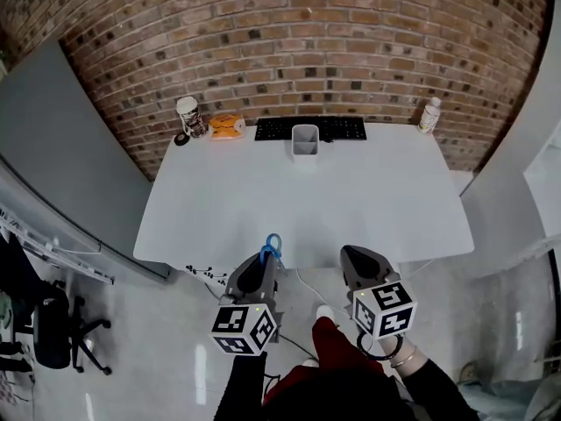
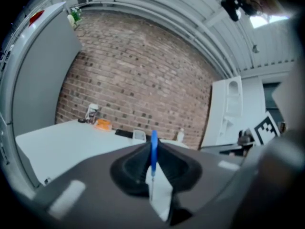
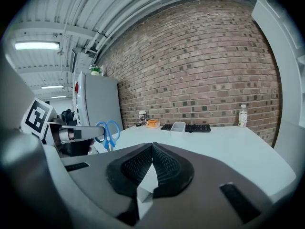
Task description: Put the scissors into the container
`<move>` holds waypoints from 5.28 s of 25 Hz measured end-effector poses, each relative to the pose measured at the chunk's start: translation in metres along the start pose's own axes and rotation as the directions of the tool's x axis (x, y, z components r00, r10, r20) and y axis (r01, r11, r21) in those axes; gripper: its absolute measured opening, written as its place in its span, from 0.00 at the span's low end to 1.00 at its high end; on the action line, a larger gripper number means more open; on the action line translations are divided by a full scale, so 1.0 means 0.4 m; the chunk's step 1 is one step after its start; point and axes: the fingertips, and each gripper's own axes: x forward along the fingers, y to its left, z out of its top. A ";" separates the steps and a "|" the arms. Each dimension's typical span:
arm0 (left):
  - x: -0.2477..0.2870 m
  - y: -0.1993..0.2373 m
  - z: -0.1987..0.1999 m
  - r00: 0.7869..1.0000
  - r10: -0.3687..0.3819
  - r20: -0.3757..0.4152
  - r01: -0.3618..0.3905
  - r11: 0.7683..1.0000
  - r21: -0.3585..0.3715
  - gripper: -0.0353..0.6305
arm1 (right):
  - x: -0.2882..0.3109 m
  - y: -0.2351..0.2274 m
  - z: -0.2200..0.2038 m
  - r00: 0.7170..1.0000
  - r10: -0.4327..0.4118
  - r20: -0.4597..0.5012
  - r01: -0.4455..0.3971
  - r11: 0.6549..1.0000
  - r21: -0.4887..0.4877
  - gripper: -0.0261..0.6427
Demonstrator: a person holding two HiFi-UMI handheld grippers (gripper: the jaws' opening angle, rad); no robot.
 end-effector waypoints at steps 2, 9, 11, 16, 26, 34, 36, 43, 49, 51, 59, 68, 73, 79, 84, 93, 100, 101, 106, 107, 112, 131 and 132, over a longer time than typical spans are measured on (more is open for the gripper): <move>0.039 0.012 0.006 1.000 0.002 -0.002 -0.002 1.000 -0.001 0.11 | 0.030 -0.026 0.009 1.000 -0.003 0.000 0.003 1.000 0.004 0.05; 0.179 0.043 0.025 1.000 0.001 -0.015 -0.001 1.000 -0.004 0.11 | 0.138 -0.108 0.034 1.000 0.001 -0.014 -0.001 1.000 0.017 0.05; 0.220 0.051 0.031 1.000 0.001 -0.018 -0.001 1.000 -0.004 0.11 | 0.169 -0.130 0.040 1.000 0.005 -0.018 -0.004 1.000 0.018 0.05; 0.319 0.070 0.041 1.000 0.007 -0.030 -0.007 1.000 -0.013 0.11 | 0.242 -0.187 0.047 0.999 0.017 -0.040 -0.016 1.000 0.025 0.05; 0.510 0.109 0.072 0.999 0.023 -0.049 -0.023 1.000 -0.008 0.11 | 0.379 -0.307 0.076 0.997 0.034 -0.064 -0.031 0.999 0.042 0.05; 0.638 0.118 0.104 0.998 0.032 -0.051 -0.032 0.999 0.011 0.11 | 0.453 -0.380 0.076 0.995 0.052 -0.083 -0.046 0.996 0.078 0.05; 0.668 0.120 0.124 0.999 0.031 -0.043 -0.030 0.999 0.010 0.11 | 0.470 -0.396 0.084 0.995 0.054 -0.084 -0.048 0.996 0.080 0.05; 0.749 0.127 0.175 1.000 0.010 -0.018 -0.011 1.000 -0.020 0.11 | 0.520 -0.423 0.099 0.995 0.061 -0.082 -0.052 0.993 0.107 0.05; 0.829 0.144 0.172 1.000 -0.018 -0.024 0.017 1.000 -0.019 0.11 | 0.573 -0.439 0.097 0.994 0.054 -0.090 -0.044 0.994 0.105 0.05; 0.855 0.154 0.163 0.999 -0.025 -0.031 0.024 0.999 -0.025 0.10 | 0.591 -0.446 0.093 0.994 0.048 -0.101 -0.039 0.995 0.096 0.05; 0.955 0.191 0.160 0.996 -0.074 -0.054 0.072 0.997 -0.038 0.10 | 0.664 -0.482 0.100 0.993 0.007 -0.122 0.005 0.995 0.097 0.05; 1.037 0.230 0.172 0.991 -0.122 -0.054 0.119 0.992 -0.051 0.10 | 0.746 -0.487 0.103 0.990 -0.017 -0.140 0.032 0.994 0.103 0.05; 1.070 0.259 0.132 0.987 -0.137 -0.084 0.131 0.988 -0.075 0.10 | 0.784 -0.484 0.092 0.988 -0.031 -0.154 0.048 0.993 0.110 0.05; 1.103 0.265 0.076 0.979 -0.165 -0.122 0.151 0.982 -0.116 0.10 | 0.809 -0.495 0.065 0.981 -0.050 -0.186 0.073 0.990 0.121 0.05; 1.123 0.266 0.051 0.973 -0.184 -0.138 0.165 0.977 -0.136 0.10 | 0.829 -0.507 0.055 0.978 -0.061 -0.198 0.087 0.989 0.124 0.05; 1.136 0.281 0.021 0.968 -0.198 -0.152 0.170 0.968 -0.183 0.10 | 0.853 -0.504 0.037 0.973 -0.055 -0.225 0.084 0.989 0.121 0.05; 1.141 0.292 0.004 0.967 -0.200 -0.159 0.165 0.965 -0.205 0.11 | 0.858 -0.502 0.024 0.971 -0.053 -0.235 0.084 0.989 0.124 0.05; 1.142 0.293 0.002 0.967 -0.198 -0.162 0.164 0.966 -0.202 0.11 | 0.858 -0.503 0.023 0.970 -0.053 -0.235 0.084 0.989 0.124 0.05; 1.143 0.298 -0.005 0.966 -0.184 -0.183 0.153 0.973 -0.173 0.12 | 0.854 -0.506 0.026 0.970 -0.055 -0.235 0.086 0.989 0.121 0.05; 1.142 0.299 -0.006 0.966 -0.182 -0.186 0.152 0.974 -0.166 0.13 | 0.853 -0.506 0.025 0.970 -0.056 -0.236 0.086 0.989 0.121 0.05; 1.139 0.313 -0.015 0.964 -0.165 -0.207 0.138 0.981 -0.139 0.15 | 0.851 -0.503 0.017 0.968 -0.059 -0.243 0.090 0.988 0.121 0.05; 1.095 0.361 -0.064 0.948 -0.152 -0.278 0.116 0.983 -0.142 0.21 | 0.834 -0.491 -0.003 0.962 -0.085 -0.260 0.124 0.983 0.137 0.05; 1.091 0.359 -0.067 0.948 -0.153 -0.280 0.117 0.983 -0.144 0.21 | 0.832 -0.490 -0.005 0.962 -0.084 -0.261 0.123 0.983 0.137 0.05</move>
